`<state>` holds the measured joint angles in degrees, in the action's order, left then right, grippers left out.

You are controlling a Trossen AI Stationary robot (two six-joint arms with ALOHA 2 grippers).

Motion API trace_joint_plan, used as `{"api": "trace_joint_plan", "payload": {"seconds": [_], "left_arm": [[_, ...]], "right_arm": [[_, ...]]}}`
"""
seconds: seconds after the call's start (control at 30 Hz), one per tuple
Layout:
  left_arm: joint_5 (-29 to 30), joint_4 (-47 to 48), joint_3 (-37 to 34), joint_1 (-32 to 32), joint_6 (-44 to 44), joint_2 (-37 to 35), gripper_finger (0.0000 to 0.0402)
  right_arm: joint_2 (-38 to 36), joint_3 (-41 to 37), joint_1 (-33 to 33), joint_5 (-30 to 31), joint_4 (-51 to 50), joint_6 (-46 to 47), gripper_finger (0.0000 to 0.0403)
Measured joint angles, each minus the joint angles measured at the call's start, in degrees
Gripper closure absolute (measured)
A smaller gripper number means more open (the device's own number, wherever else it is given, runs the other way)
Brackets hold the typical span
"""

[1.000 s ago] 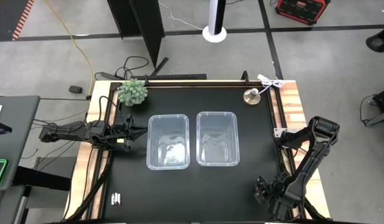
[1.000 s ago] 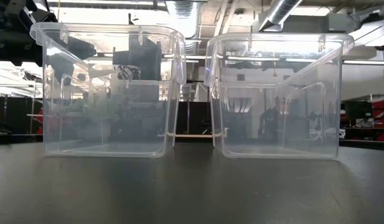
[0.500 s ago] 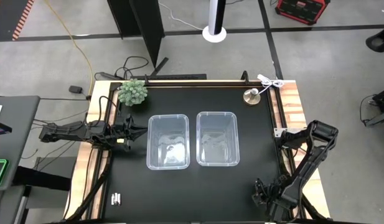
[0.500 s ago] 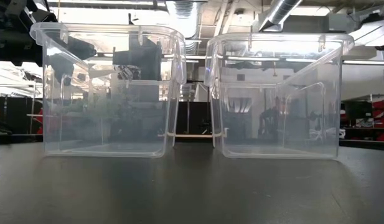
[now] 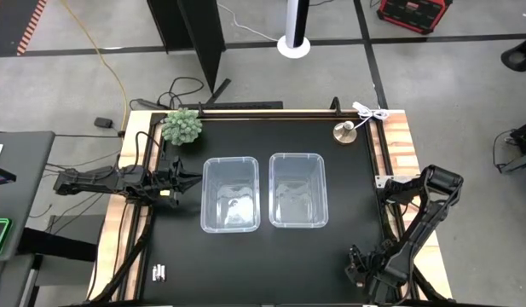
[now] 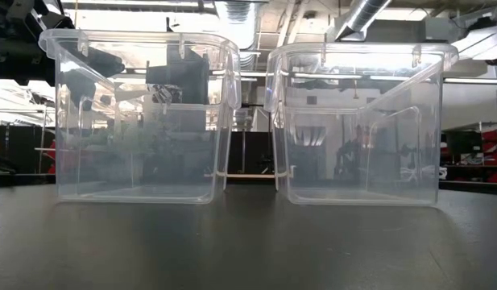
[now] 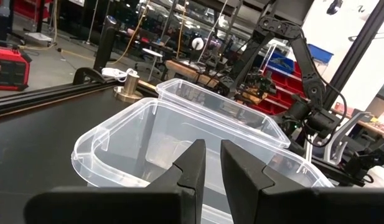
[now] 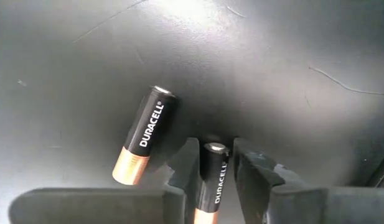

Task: Sort batteries
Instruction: Put the right brown battery into the right transparent bin

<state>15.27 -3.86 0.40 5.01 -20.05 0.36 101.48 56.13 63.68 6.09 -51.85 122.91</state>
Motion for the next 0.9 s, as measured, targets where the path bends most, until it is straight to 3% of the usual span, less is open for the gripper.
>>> {"api": "trace_joint_plan", "payload": {"seconds": [0.47,0.9], "left_arm": [[0.0,0.0,0.0,0.0,-0.1,0.0,0.0354],[0.1,-0.1,0.0,0.0,1.4,0.0,0.0354]], "right_arm": [[0.1,0.4,0.0,-0.1,-0.7,-1.2,0.0359],[0.3,9.8,0.0,0.9,-19.1,-3.8,0.0382]]}}
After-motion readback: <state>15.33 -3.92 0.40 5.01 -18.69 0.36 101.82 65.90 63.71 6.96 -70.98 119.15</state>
